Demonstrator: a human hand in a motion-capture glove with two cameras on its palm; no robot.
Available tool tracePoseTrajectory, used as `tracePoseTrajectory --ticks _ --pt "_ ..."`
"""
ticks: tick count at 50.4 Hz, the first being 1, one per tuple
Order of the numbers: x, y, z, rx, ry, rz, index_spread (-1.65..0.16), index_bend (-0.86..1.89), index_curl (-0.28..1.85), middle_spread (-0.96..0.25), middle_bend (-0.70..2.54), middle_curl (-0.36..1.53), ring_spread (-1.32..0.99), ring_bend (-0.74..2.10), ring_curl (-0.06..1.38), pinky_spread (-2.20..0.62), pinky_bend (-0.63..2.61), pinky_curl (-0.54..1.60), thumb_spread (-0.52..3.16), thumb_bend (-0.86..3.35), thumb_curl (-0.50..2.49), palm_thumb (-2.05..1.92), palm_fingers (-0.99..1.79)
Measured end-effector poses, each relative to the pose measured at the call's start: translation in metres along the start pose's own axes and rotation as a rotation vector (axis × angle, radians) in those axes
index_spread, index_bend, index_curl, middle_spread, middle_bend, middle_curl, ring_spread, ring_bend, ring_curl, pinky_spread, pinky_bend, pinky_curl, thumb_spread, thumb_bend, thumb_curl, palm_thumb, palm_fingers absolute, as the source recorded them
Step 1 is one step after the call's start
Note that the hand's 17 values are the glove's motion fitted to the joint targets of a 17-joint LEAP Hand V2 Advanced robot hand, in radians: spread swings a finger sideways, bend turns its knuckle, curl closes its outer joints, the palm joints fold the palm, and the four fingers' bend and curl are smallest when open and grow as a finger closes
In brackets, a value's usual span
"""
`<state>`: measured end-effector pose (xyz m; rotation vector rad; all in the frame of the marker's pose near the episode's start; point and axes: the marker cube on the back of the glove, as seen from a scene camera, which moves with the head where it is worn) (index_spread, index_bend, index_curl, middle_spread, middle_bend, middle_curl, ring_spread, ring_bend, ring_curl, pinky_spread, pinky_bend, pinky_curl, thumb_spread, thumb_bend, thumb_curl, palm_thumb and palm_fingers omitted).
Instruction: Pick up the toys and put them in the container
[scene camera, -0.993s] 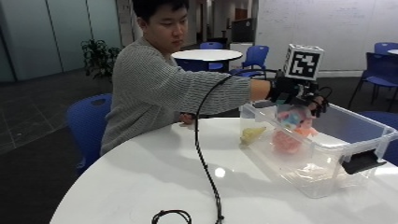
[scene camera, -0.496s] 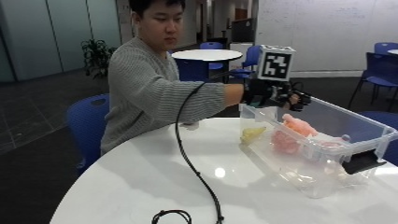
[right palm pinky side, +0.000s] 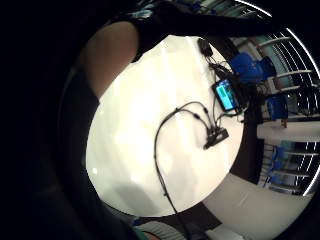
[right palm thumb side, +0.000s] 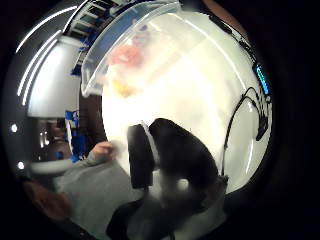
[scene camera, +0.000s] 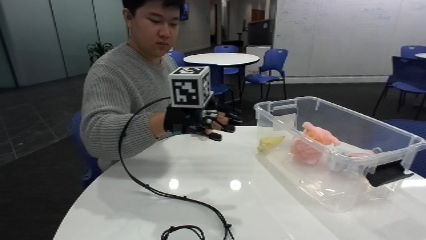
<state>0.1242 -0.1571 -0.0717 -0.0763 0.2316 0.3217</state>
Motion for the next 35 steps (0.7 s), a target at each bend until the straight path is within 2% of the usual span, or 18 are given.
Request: tracePoseTrajectory --ticks 10,14,22,35 --pt "-0.060 0.123 0.066 0.012 -0.049 -0.129 -0.38 0.15 0.37 -0.15 0.17 0.32 -0.10 0.20 0.32 0.05 0.66 0.33 1.27 -0.06 0.19 -0.09 -0.09" --pt "-0.075 0.154 0.093 0.048 -0.021 -0.150 -0.39 0.16 0.36 -0.15 0.17 0.32 -0.10 0.20 0.32 0.05 0.66 0.33 1.28 -0.05 0.18 -0.08 -0.07" --pt "-0.079 0.168 0.124 0.043 -0.031 -0.144 -0.39 0.18 0.36 -0.16 0.18 0.33 -0.12 0.21 0.33 0.05 0.62 0.32 1.29 -0.05 0.17 -0.07 -0.03" --pt "-0.082 0.163 0.135 0.125 -0.040 -0.131 -0.39 0.19 0.38 -0.17 0.19 0.33 -0.13 0.20 0.34 0.05 0.61 0.32 1.31 -0.04 0.16 -0.06 0.00"
